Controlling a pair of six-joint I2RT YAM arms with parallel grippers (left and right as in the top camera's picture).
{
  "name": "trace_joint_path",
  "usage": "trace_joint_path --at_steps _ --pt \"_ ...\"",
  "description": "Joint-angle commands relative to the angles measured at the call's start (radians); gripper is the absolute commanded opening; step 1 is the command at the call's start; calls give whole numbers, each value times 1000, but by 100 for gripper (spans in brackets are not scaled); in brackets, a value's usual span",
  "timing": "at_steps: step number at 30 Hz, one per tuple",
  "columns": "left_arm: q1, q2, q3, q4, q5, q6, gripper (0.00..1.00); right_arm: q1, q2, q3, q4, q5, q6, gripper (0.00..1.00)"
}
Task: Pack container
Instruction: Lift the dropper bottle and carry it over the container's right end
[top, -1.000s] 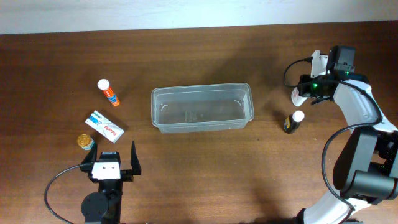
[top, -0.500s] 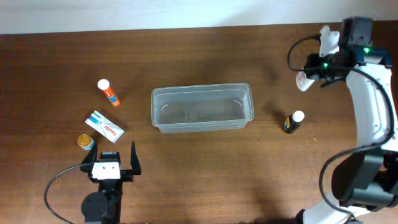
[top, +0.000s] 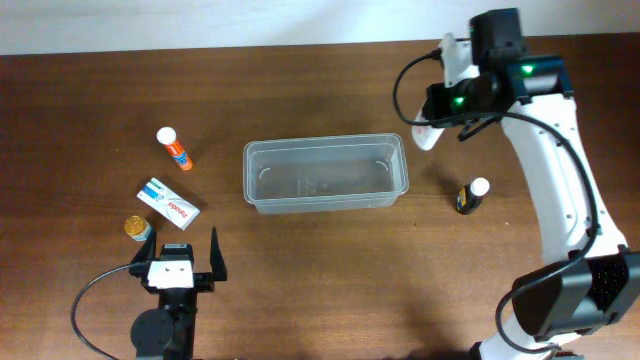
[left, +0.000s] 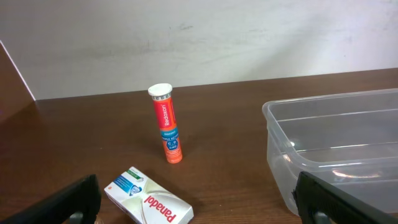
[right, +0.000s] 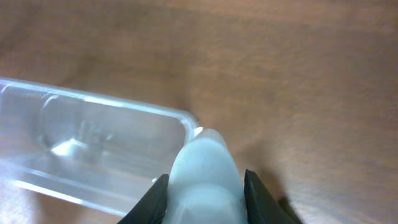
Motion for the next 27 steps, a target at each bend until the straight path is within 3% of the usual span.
trace_joint_path --at_steps 1,10,22,27 --pt "4 -8 -5 -1 11 -2 100 47 -39 37 -11 -13 85 21" --pt "4 -8 -5 -1 11 -2 100 150 -38 36 -15 4 147 21" --pt "4 -8 -5 -1 11 -2 100 288 -36 -23 49 311 173 25" --pt "4 -8 -5 -1 11 -2 100 319 -36 -93 137 349 194 25"
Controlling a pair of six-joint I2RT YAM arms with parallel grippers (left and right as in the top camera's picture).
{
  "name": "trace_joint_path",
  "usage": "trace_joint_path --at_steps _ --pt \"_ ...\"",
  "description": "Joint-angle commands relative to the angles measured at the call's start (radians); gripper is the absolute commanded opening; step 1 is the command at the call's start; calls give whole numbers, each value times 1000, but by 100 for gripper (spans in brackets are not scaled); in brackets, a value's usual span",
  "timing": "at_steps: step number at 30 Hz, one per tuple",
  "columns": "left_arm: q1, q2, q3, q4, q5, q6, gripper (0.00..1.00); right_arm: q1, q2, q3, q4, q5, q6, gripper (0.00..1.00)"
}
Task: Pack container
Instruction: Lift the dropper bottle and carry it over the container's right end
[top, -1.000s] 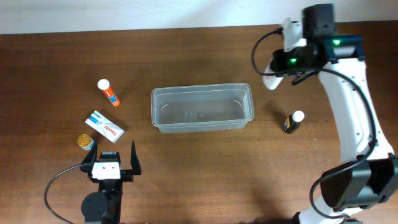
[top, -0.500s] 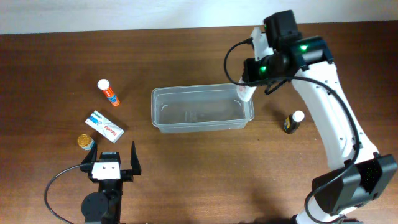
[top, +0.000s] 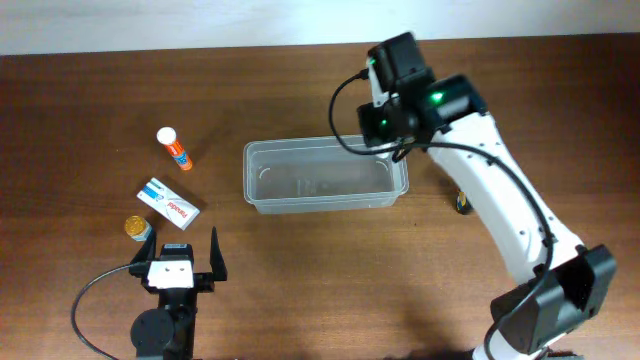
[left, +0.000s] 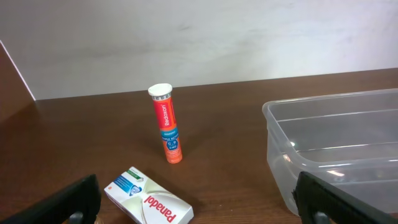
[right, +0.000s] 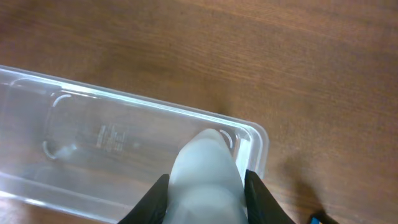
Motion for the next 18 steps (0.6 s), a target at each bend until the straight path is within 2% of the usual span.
trace_joint_path --at_steps 1,18 --pt "4 -8 -5 -1 11 -2 100 13 -34 -58 51 73 50 25" --pt "4 -8 -5 -1 11 -2 100 10 -34 -364 367 99 217 25"
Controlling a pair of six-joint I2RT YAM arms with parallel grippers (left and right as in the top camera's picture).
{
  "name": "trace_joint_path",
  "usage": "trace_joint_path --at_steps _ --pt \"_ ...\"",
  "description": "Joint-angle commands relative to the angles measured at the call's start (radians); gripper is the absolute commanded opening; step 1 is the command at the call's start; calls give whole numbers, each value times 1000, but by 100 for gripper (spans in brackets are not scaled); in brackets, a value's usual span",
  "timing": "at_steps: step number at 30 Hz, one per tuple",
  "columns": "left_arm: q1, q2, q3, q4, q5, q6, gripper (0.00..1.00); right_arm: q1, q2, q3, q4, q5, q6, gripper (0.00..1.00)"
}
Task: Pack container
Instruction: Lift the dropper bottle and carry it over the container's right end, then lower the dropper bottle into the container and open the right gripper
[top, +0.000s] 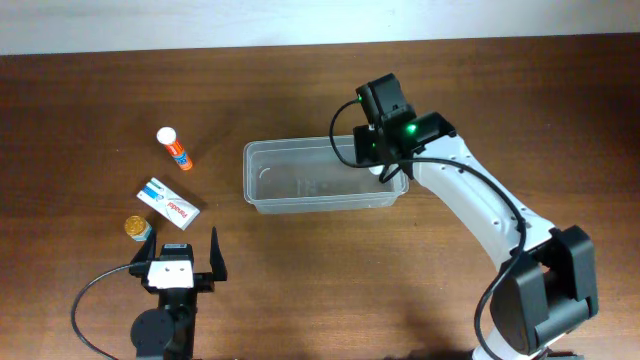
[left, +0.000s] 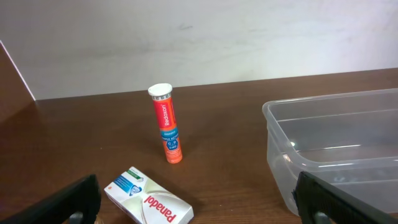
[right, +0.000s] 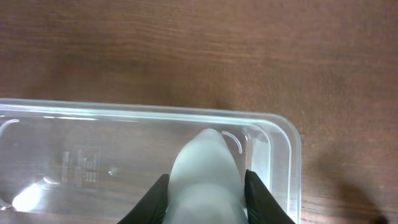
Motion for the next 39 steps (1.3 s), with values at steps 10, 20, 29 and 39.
trace_joint_path --at_steps 10,20,29,39 --pt "4 -8 -5 -1 11 -2 100 -1 -32 -92 110 80 89 25" --pt "4 -9 -5 -1 11 -2 100 -1 0 -108 135 86 123 25" --pt "4 -8 -5 -1 11 -2 100 -1 32 -108 140 82 129 27" --pt "4 -8 -5 -1 11 -2 100 -1 33 -108 143 82 129 46"
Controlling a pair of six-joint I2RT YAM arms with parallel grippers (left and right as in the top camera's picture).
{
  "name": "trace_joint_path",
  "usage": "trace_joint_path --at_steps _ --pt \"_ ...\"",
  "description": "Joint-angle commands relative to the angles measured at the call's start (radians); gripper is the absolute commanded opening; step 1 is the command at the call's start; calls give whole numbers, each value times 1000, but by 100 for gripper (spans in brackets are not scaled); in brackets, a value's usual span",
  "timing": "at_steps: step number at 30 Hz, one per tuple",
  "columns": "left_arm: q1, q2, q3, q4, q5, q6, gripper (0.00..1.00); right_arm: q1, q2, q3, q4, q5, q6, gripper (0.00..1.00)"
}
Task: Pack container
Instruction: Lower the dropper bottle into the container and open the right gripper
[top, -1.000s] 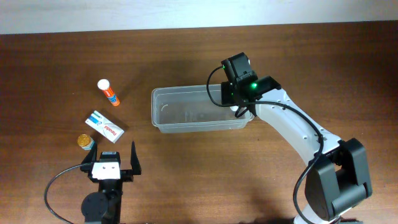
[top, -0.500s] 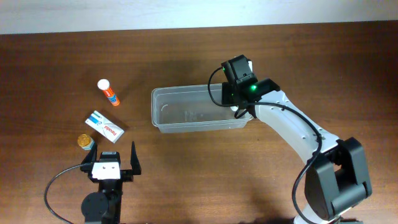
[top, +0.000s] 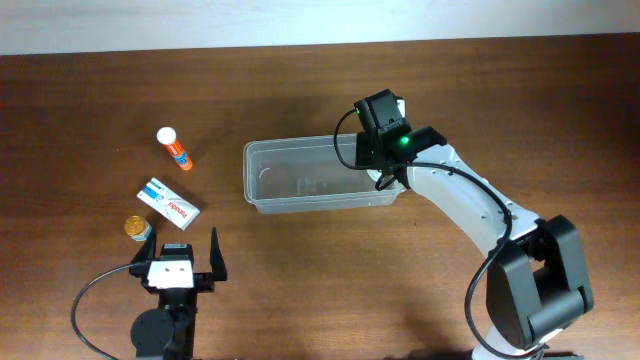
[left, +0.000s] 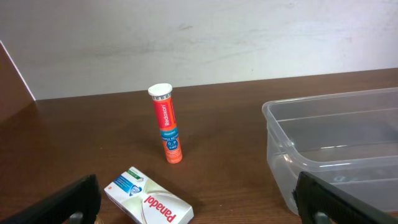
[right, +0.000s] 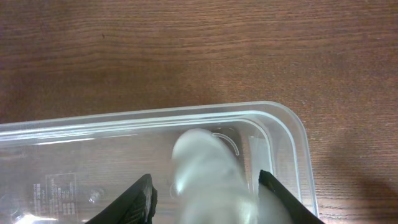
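The clear plastic container (top: 250, 175) lies mid-table. My right gripper (top: 383, 172) hangs over its right end, jaws spread wide. In the right wrist view the right gripper (right: 205, 180) is open, and a white rounded bottle (right: 199, 155), blurred, sits loose between the fingers inside the container (right: 292, 124). My left gripper (left: 199, 208) rests open at the near left, holding nothing. Ahead of it are an orange tube (left: 166, 124), a Panadol box (left: 148, 204) and the container's end (left: 273, 143).
On the left of the table lie the orange tube (top: 174, 148), the Panadol box (top: 168, 203) and a small yellow-lidded jar (top: 138, 229). The right arm stretches across the table's right half.
My right gripper has opened, and the white bottle it held now sits loose and blurred between the spread fingers, lower in the container. The left arm has not moved.
My right gripper was shut on the white bottle just beyond the container's right end, with a dark white-capped bottle standing to the right. It then held the bottle over the container's right end, then lower inside it. Now the jaws are open.
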Motion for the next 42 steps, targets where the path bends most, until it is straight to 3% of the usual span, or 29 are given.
trace_joint_path --at_steps 1,32,42 --pt "4 -8 -5 -1 11 -2 100 -1 6 0 7 22 5 46" --pt "4 -8 -5 -1 11 -2 100 -1 -42 30 26 134 -100 47" --pt "4 -8 -5 -1 11 -2 100 -1 -45 114 -21 130 -150 47"
